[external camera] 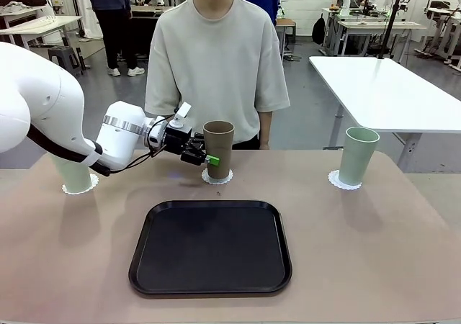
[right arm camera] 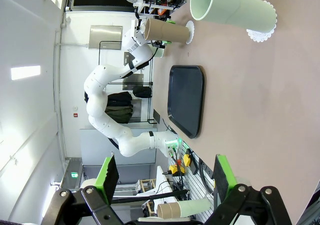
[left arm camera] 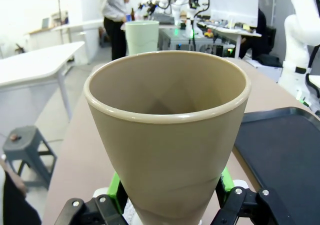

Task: Place coasters on the table and set cups on them.
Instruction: Take one Reusable plastic cup from the Flat Tray and place it on a coaster set by the human.

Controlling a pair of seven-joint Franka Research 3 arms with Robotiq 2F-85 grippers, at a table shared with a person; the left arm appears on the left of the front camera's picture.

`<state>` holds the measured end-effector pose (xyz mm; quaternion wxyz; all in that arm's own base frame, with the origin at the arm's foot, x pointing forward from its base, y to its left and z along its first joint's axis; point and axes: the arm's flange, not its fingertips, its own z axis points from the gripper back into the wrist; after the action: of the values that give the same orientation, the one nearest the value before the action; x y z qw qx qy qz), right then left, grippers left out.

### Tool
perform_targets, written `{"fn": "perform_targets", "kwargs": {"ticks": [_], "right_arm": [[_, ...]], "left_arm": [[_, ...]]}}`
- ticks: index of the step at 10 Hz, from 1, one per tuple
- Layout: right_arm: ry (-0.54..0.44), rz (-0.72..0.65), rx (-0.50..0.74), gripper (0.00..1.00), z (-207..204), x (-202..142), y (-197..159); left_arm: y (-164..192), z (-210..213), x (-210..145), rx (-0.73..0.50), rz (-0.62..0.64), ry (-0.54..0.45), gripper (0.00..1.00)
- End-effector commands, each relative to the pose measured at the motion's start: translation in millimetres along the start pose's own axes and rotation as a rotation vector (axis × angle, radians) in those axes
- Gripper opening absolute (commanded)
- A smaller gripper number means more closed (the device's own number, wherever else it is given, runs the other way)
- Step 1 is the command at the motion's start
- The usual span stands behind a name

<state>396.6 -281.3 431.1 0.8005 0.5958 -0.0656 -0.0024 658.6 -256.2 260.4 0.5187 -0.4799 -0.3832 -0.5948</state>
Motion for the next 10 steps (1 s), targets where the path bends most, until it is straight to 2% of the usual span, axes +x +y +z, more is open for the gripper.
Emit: {"fn": "perform_targets", "kwargs": {"ticks": [1, 9, 10], "right_arm": [[-0.007, 0.004, -0.002, 1.0, -1.2, 0.8, 0.5], [-0.007, 0.004, -0.002, 1.0, -1.2, 0.8, 0.5], [-0.007, 0.004, -0.002, 1.0, -1.2, 0.8, 0.5]], "left_arm": [[8.7, -2.4, -0.2, -0.005, -0.018, 0.03, 0.84], [12.3, -1.7, -5.7, 0.006, -0.013, 0.04, 0.84], [12.1, -1.2, -5.5, 0.004, -0.011, 0.041, 1.0]]}}
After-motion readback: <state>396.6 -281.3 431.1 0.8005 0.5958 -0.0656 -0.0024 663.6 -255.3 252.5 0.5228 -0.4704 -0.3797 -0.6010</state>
